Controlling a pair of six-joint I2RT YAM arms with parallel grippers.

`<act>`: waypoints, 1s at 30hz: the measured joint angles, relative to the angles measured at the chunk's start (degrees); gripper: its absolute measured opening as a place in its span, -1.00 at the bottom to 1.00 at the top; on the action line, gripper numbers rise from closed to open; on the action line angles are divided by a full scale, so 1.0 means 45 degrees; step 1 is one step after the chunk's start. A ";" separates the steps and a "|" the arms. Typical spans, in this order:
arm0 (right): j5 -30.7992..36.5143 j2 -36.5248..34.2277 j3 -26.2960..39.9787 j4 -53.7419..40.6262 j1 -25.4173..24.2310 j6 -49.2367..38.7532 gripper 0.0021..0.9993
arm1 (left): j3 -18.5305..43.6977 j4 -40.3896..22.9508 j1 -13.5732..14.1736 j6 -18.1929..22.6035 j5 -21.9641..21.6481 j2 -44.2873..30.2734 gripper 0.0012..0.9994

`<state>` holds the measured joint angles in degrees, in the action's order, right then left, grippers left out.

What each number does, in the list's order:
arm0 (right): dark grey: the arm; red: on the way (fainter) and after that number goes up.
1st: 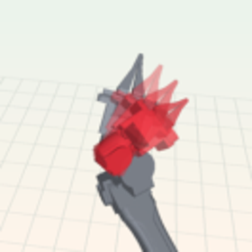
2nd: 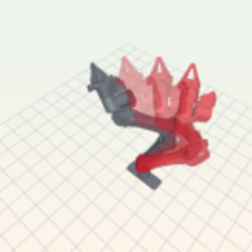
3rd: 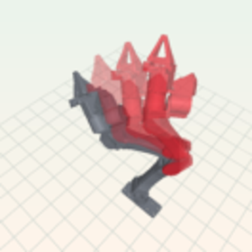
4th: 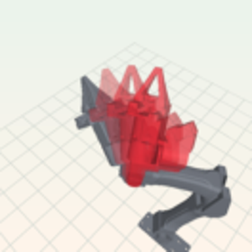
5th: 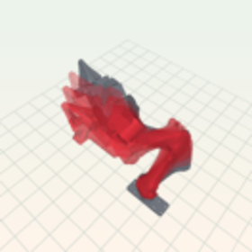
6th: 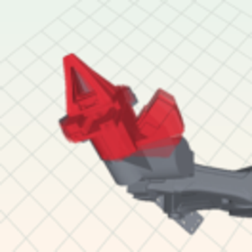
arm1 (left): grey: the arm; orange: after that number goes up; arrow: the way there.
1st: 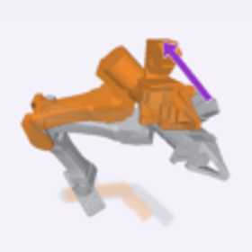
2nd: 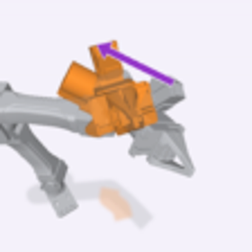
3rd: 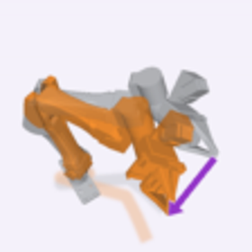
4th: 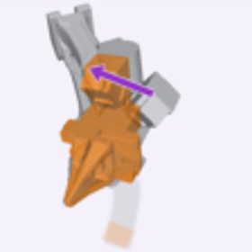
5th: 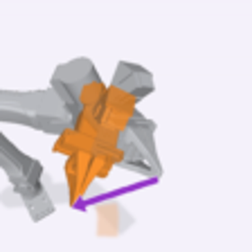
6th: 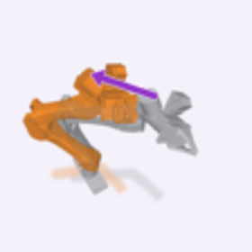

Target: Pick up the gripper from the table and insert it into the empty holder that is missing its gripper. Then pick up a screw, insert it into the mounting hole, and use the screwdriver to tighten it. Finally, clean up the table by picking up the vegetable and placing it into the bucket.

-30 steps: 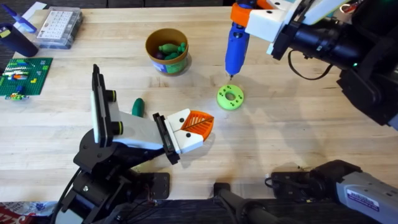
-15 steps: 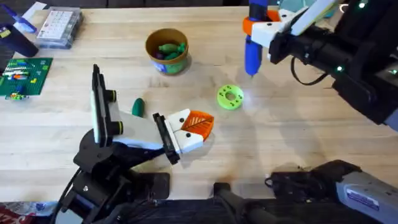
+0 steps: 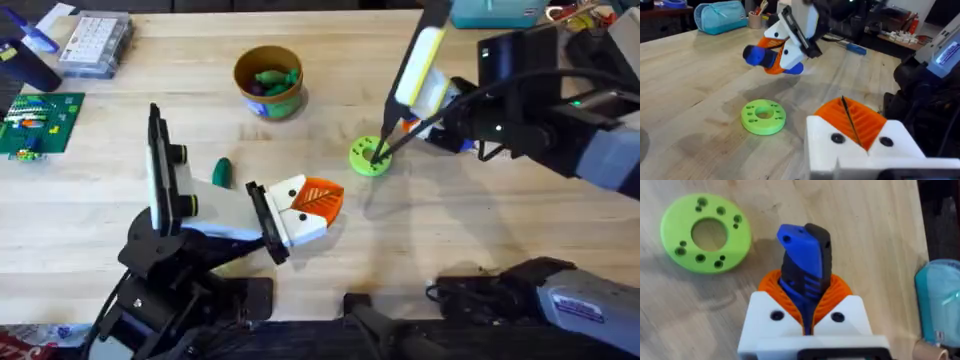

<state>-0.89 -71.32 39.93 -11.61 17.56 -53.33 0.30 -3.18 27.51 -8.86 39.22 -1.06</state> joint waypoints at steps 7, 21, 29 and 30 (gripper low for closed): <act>0.0010 -0.1166 -0.0001 0.0211 0.0000 -0.2040 -0.92 | 0.0000 0.0000 0.0000 -0.0005 -0.0001 0.0000 -0.97; 0.0375 -0.2850 0.0339 0.0754 -0.0050 -0.2821 0.98 | 0.0000 0.0000 0.0000 -0.0028 0.0000 0.0000 -0.97; 0.0321 -0.2200 0.0286 0.0204 -0.0049 -0.2543 0.99 | 0.0000 -0.0001 0.0000 -0.0034 -0.0005 0.0000 -0.97; 0.0321 -0.1919 0.0270 0.0172 -0.0049 -0.2453 0.99 | 0.0000 0.0000 0.0000 -0.0034 -0.0001 0.0000 -0.97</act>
<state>0.56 -79.96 41.14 -10.84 17.34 -64.37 0.30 -3.18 27.51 -9.02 39.22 -1.06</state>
